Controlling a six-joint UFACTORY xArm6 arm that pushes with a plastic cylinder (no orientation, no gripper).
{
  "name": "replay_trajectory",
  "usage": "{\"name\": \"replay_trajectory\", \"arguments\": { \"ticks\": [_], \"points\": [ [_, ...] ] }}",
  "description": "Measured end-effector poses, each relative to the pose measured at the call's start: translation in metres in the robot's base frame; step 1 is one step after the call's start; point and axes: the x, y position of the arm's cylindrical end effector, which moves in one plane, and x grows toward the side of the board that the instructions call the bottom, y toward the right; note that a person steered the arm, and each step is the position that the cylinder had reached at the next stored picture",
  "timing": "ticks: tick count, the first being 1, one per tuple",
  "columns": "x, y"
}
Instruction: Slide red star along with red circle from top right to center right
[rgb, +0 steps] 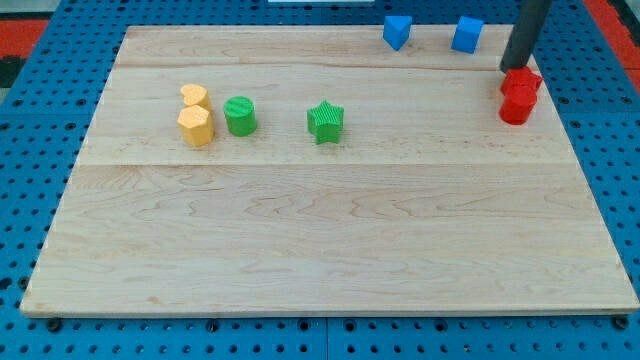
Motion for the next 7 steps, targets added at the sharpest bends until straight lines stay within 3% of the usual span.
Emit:
{"name": "replay_trajectory", "arguments": {
  "ticks": [2,4,5,6,7],
  "points": [
    [0.025,-0.003],
    [0.070,-0.069],
    [0.027,-0.074],
    [-0.007,0.000],
    [0.041,0.037]
  ]
}}
